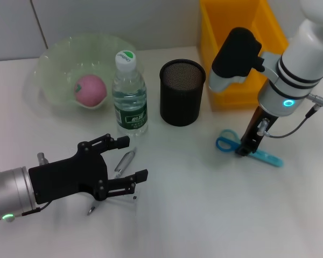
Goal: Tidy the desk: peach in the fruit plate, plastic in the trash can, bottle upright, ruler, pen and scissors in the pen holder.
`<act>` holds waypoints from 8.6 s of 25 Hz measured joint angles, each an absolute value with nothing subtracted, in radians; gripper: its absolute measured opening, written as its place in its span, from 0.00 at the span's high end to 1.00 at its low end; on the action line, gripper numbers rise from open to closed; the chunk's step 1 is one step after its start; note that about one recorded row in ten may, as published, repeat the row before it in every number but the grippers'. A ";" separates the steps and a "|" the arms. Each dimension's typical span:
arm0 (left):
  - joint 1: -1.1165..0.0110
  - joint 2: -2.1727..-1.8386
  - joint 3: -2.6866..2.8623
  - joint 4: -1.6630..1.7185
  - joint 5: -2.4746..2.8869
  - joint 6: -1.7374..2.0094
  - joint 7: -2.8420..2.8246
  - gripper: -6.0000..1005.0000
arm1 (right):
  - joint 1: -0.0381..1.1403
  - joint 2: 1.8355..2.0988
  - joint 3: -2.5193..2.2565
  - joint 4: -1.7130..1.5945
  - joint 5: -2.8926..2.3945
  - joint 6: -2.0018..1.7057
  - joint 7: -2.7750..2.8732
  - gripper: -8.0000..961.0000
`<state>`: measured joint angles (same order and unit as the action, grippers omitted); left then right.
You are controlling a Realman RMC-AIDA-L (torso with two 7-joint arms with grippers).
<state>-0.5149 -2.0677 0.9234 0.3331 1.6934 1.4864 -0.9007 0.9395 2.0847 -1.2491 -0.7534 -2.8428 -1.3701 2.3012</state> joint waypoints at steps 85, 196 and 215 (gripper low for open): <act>-0.510 -2.063 0.913 0.351 1.692 1.550 -1.012 0.19 | 0.663 2.084 -0.943 -0.440 -1.363 -1.083 0.900 0.69; -0.693 -2.070 1.291 1.060 2.316 1.649 -1.579 0.21 | 0.423 2.034 -0.923 -0.667 -1.966 -1.614 1.317 0.29; -0.847 -2.080 1.554 0.968 2.388 1.499 -1.617 0.22 | 0.417 2.037 -0.922 -0.698 -1.965 -1.621 1.335 0.29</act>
<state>-0.8469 -2.0800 1.5543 0.9682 2.3884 1.4988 -1.6167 0.4165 2.0370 -0.9218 -0.6976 -1.9647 -1.6207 1.3346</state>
